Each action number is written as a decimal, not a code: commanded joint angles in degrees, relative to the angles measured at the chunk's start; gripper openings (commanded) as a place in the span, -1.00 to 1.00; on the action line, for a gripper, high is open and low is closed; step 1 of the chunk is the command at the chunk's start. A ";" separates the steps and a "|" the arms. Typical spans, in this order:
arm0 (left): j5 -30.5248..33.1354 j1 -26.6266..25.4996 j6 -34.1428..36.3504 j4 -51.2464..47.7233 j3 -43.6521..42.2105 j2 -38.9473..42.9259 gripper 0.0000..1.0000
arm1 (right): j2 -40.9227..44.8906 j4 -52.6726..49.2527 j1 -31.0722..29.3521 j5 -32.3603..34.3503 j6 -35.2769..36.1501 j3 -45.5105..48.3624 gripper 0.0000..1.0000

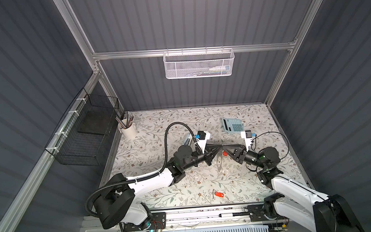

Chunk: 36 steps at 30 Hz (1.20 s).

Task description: Put the keys on the keyring

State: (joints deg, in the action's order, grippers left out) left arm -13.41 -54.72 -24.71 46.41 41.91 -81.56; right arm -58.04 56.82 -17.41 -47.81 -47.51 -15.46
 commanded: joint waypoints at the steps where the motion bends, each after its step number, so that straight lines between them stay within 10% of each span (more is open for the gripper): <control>1: 0.22 -0.16 -0.08 4.13 0.04 -0.14 -1.00 | -0.29 1.89 -0.44 -1.22 0.40 -1.06 -0.61; 17: -1.66 2.29 1.78 -7.51 0.78 3.88 -0.93 | 0.93 4.43 -0.72 -0.96 3.33 0.39 -1.00; 27: -12.46 9.20 16.73 -49.88 12.57 13.41 0.04 | 4.16 -7.85 -1.04 -2.05 15.06 -2.69 -1.00; 36: -17.75 9.19 38.58 -82.24 36.92 3.15 -0.01 | 7.62 -20.75 -1.75 -4.83 26.29 -6.47 -1.00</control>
State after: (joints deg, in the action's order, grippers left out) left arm -27.99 -45.43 4.47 -21.15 74.39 -74.78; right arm -52.16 42.19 -18.83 -51.00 -27.20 -18.24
